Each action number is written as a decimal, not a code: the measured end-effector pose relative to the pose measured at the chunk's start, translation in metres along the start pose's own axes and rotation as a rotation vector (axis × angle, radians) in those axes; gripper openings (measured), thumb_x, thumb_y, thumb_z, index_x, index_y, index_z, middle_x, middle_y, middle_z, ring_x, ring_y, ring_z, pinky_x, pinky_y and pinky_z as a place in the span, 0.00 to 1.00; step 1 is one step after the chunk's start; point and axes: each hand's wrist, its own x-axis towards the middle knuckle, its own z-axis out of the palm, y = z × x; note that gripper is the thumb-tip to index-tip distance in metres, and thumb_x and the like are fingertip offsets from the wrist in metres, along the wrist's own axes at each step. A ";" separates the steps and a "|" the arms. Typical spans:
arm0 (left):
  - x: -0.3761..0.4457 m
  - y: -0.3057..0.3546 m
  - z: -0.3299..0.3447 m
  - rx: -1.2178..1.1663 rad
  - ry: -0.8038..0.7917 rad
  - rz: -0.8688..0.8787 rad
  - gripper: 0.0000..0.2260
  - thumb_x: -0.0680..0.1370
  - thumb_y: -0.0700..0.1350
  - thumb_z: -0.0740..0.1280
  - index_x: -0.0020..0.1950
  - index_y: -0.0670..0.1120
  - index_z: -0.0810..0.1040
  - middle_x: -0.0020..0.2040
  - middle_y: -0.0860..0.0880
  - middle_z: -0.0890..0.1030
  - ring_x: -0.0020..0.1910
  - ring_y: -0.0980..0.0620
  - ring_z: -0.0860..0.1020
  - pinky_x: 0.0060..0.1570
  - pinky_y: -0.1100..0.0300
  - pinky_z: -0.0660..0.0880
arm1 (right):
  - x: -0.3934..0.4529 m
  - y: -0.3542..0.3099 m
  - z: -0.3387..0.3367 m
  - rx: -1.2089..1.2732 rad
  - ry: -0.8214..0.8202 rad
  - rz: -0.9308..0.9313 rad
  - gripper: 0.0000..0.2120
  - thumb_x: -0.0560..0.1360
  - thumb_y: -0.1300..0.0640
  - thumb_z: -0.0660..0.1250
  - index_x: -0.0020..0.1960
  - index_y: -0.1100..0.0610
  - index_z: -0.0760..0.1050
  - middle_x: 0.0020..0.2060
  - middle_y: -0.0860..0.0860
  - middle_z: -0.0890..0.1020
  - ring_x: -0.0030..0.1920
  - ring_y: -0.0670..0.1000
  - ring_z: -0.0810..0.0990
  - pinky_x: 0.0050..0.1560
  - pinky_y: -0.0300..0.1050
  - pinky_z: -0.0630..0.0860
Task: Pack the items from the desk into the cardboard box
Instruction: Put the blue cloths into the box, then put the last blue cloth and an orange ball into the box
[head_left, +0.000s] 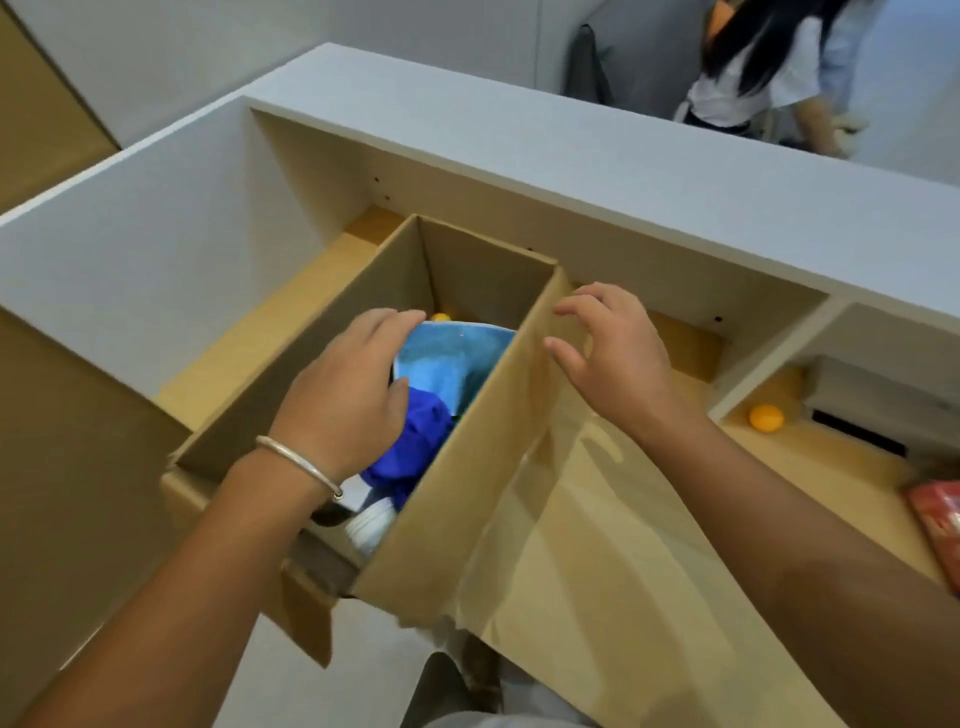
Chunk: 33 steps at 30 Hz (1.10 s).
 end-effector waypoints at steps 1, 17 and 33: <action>0.004 0.012 0.007 0.003 -0.011 0.023 0.26 0.75 0.40 0.65 0.72 0.50 0.65 0.70 0.51 0.68 0.67 0.50 0.69 0.61 0.49 0.71 | -0.010 0.012 -0.007 -0.002 0.010 0.036 0.15 0.74 0.48 0.70 0.59 0.49 0.77 0.58 0.46 0.76 0.62 0.49 0.71 0.60 0.43 0.67; 0.023 0.241 0.182 0.234 -0.273 0.374 0.37 0.73 0.67 0.60 0.77 0.54 0.52 0.77 0.45 0.58 0.76 0.45 0.54 0.73 0.47 0.56 | -0.217 0.238 -0.152 -0.150 0.071 0.498 0.20 0.72 0.49 0.71 0.61 0.54 0.76 0.57 0.53 0.77 0.60 0.54 0.72 0.60 0.51 0.69; 0.043 0.365 0.355 0.129 -0.438 0.386 0.38 0.73 0.58 0.69 0.78 0.53 0.52 0.77 0.40 0.54 0.75 0.40 0.54 0.71 0.48 0.57 | -0.363 0.351 -0.179 -0.141 -0.037 0.874 0.38 0.67 0.41 0.73 0.72 0.53 0.67 0.71 0.57 0.67 0.71 0.58 0.64 0.68 0.58 0.64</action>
